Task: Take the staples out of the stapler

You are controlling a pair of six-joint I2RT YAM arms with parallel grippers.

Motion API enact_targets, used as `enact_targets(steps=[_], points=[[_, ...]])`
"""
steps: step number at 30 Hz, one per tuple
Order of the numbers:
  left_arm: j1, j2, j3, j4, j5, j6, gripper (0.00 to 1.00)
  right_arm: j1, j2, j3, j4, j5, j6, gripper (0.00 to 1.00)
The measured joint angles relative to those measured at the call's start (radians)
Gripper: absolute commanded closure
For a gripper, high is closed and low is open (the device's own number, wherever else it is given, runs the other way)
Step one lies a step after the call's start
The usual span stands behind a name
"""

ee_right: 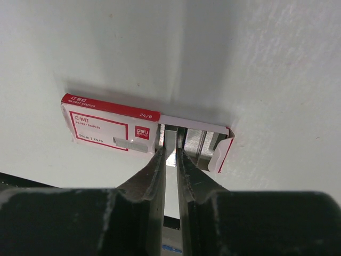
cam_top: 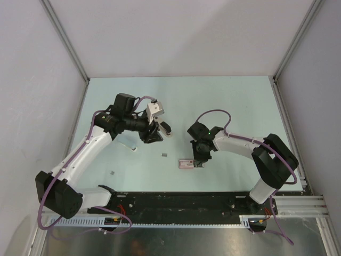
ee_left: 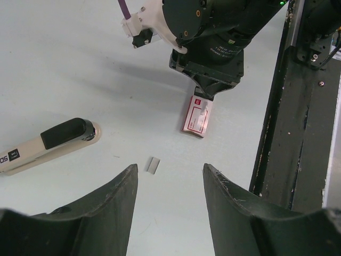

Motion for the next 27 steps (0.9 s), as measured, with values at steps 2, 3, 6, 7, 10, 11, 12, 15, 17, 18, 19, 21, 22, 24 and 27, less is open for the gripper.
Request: enact_targets(steps=[2, 3, 6, 7, 10, 11, 12, 15, 17, 18, 19, 21, 22, 24, 27], points=[[0.0, 0.0, 0.0, 0.0, 0.0, 0.0, 0.43, 0.0, 0.0, 0.0, 0.0, 0.0, 0.0, 0.86], [0.0, 0.0, 0.0, 0.0, 0.0, 0.0, 0.43, 0.0, 0.0, 0.0, 0.0, 0.0, 0.0, 0.86], [0.0, -0.003, -0.004, 0.0, 0.0, 0.0, 0.43, 0.0, 0.0, 0.001, -0.002, 0.0, 0.0, 0.87], [0.0, -0.005, -0.006, 0.0, 0.0, 0.0, 0.43, 0.0, 0.0, 0.002, -0.004, 0.0, 0.0, 0.87], [0.0, -0.006, -0.008, 0.0, 0.0, 0.0, 0.43, 0.0, -0.007, 0.004, -0.006, -0.001, 0.002, 0.88], [0.0, -0.006, -0.009, 0.0, 0.0, 0.0, 0.43, 0.0, -0.013, 0.004, -0.007, -0.001, 0.004, 0.88], [0.0, -0.006, -0.01, 0.0, 0.0, 0.0, 0.43, 0.0, -0.021, 0.005, -0.008, -0.001, 0.007, 0.88], [0.0, -0.006, -0.011, 0.0, 0.0, 0.0, 0.43, 0.0, -0.047, 0.008, -0.013, -0.004, 0.01, 0.88], [0.0, -0.006, -0.011, 0.0, 0.0, 0.0, 0.43, 0.0, -0.067, 0.012, -0.016, -0.005, 0.012, 0.87], [0.0, -0.006, -0.011, 0.0, 0.0, 0.0, 0.43, 0.0, -0.076, 0.014, -0.016, -0.005, 0.013, 0.87], [0.0, -0.006, -0.011, 0.0, 0.0, 0.0, 0.43, 0.0, -0.082, 0.017, -0.018, -0.006, 0.015, 0.87], [0.0, -0.008, -0.011, 0.0, 0.0, 0.0, 0.43, -0.003, -0.09, 0.023, -0.019, -0.008, 0.015, 0.86], [0.0, -0.009, -0.011, 0.0, 0.0, 0.0, 0.43, -0.006, -0.093, 0.026, -0.019, -0.01, 0.015, 0.87], [0.0, -0.011, -0.011, 0.0, 0.0, 0.0, 0.43, -0.011, -0.094, 0.029, -0.021, -0.013, 0.014, 0.86], [0.0, -0.014, -0.011, 0.0, -0.001, 0.0, 0.43, -0.032, -0.094, 0.037, -0.031, -0.011, 0.008, 0.87]])
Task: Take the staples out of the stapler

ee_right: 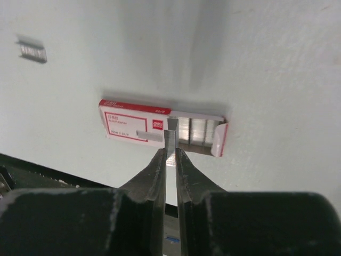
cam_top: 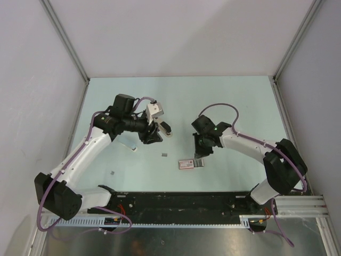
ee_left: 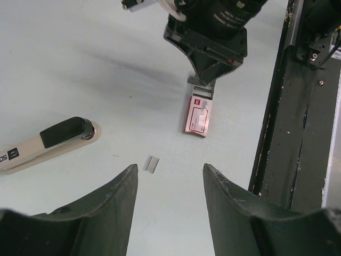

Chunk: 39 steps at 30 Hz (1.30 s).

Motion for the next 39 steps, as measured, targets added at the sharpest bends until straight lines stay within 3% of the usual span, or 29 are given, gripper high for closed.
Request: enact_targets(steps=[4, 9, 18, 21, 31, 39], points=[[0.0, -0.002, 0.0, 0.0, -0.003, 0.0, 0.43, -0.052, 0.0, 0.037, -0.034, 0.046, -0.026, 0.87], [0.0, -0.002, 0.0, 0.0, -0.003, 0.0, 0.43, -0.09, 0.043, 0.124, -0.087, 0.216, -0.069, 0.88], [0.0, -0.003, 0.0, 0.0, -0.006, 0.0, 0.43, -0.006, 0.324, 0.208, -0.194, 0.578, -0.081, 0.88], [0.0, -0.003, 0.0, 0.0, -0.008, 0.0, 0.43, 0.026, 0.36, 0.241, -0.219, 0.636, -0.08, 0.84], [0.0, -0.004, 0.0, 0.0, -0.014, 0.0, 0.43, 0.054, 0.412, 0.271, -0.249, 0.682, -0.085, 0.61], [0.0, -0.014, 0.0, 0.0, -0.021, 0.003, 0.43, 0.054, 0.407, 0.279, -0.257, 0.652, -0.095, 0.57]])
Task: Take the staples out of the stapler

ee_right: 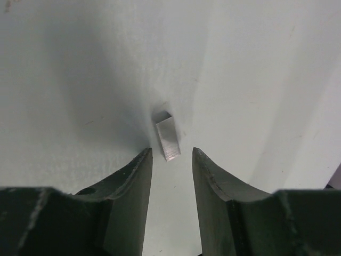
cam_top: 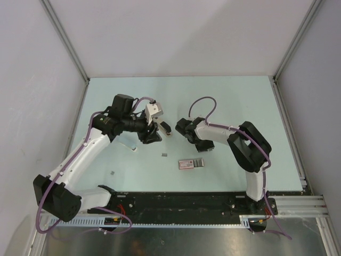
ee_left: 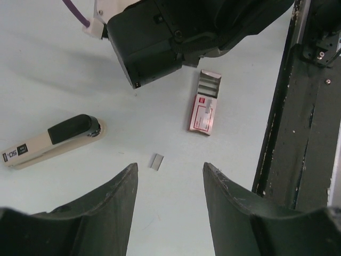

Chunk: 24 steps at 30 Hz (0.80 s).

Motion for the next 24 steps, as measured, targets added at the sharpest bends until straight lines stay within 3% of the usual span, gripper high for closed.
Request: enact_targets(steps=[11, 24], points=[[0.0, -0.006, 0.0, 0.0, 0.0, 0.008, 0.42, -0.092, -0.089, -0.014, 0.089, -0.233, -0.035, 0.52], [0.0, -0.006, -0.002, 0.0, 0.0, 0.015, 0.42, -0.167, -0.124, -0.057, 0.164, -0.324, -0.092, 0.43]])
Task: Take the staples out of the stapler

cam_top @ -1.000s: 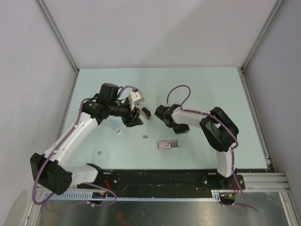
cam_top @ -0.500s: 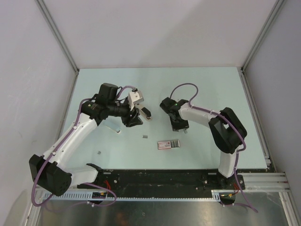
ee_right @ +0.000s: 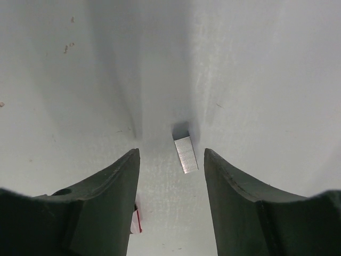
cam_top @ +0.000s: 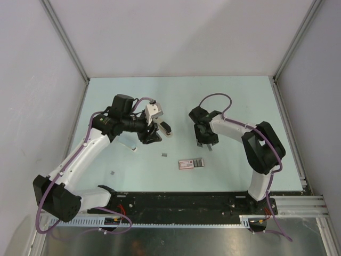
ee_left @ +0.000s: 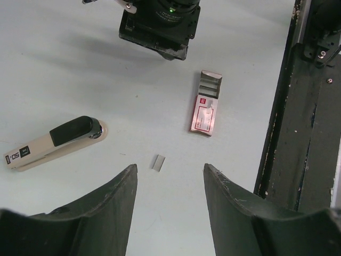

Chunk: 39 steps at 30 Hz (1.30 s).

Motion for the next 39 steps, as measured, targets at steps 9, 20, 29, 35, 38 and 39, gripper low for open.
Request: enact_targets(steps=[9, 20, 29, 35, 38, 39], points=[[0.0, 0.0, 0.0, 0.0, 0.0, 0.0, 0.42, -0.069, -0.004, -0.049, 0.045, -0.063, -0.011, 0.44], [0.0, 0.0, 0.0, 0.0, 0.0, 0.0, 0.42, -0.094, -0.019, -0.079, 0.096, -0.14, -0.017, 0.59], [0.0, 0.0, 0.0, 0.0, 0.0, 0.0, 0.42, -0.096, -0.047, -0.116, 0.106, -0.146, -0.016, 0.61], [0.0, 0.0, 0.0, 0.0, 0.0, 0.0, 0.42, -0.096, -0.063, -0.134, 0.098, -0.146, -0.013, 0.67], [0.0, 0.0, 0.0, 0.0, 0.0, 0.0, 0.42, -0.097, -0.068, -0.14, 0.093, -0.146, -0.013, 0.73], [0.0, 0.0, 0.0, 0.0, 0.0, 0.0, 0.42, -0.098, -0.069, -0.141, 0.093, -0.147, -0.012, 0.75]])
